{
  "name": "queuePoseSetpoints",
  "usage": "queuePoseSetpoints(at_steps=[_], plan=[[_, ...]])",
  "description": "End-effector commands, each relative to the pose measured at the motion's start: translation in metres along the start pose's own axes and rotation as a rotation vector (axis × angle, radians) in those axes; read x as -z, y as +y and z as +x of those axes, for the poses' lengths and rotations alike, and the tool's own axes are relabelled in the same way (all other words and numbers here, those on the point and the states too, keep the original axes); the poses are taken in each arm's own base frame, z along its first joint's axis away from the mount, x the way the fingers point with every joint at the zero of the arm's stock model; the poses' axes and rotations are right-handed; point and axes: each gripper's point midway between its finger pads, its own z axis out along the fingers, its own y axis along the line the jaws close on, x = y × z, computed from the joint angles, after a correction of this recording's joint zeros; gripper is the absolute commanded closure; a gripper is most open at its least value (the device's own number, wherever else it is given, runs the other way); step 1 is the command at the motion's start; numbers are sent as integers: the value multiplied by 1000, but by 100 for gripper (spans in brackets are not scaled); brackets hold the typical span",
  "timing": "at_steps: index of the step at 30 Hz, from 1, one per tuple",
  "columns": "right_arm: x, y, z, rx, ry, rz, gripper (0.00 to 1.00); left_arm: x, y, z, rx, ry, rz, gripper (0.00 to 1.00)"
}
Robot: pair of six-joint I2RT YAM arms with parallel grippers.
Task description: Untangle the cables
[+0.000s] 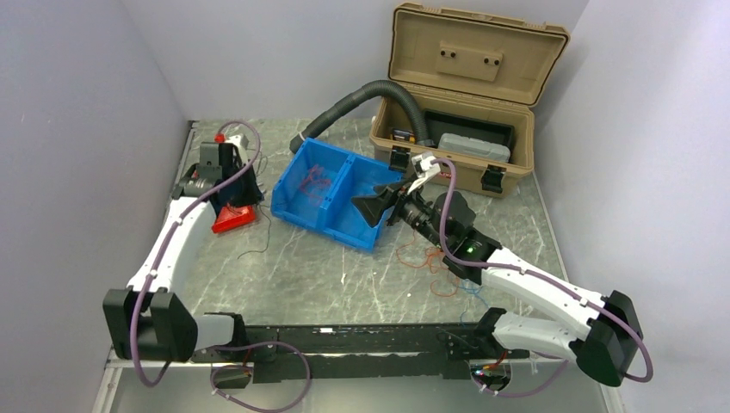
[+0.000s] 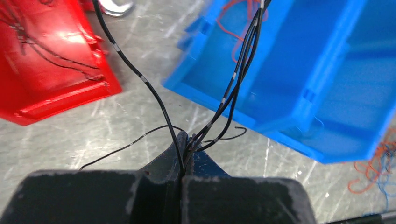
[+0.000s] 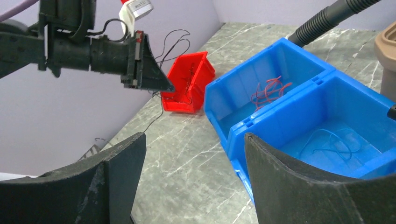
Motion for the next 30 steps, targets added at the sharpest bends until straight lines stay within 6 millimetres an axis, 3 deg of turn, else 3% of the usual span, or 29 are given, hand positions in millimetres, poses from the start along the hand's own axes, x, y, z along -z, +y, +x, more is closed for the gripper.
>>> queuePoseSetpoints(at_steps=[1, 6, 11, 17, 23, 27, 30], plan=[[7, 2, -20, 33, -82, -13, 21, -1, 35, -41, 23, -49, -179, 100], [13, 2, -27, 51, -94, -19, 21, -19, 83, -57, 66, 57, -359, 100], [23, -3, -37, 61, -123, -4, 21, -29, 114, -86, 55, 44, -498, 100], [33, -10, -41, 57, -134, -8, 21, -48, 144, -85, -8, 154, -635, 100], [38, -16, -42, 42, -137, -9, 21, -82, 172, -56, -50, 315, -766, 100], [37, -18, -40, 19, -143, -14, 21, -130, 164, -40, -16, 320, -684, 100], [38, -16, -38, 9, -130, -29, 21, -152, 160, -26, 1, 383, -628, 100]])
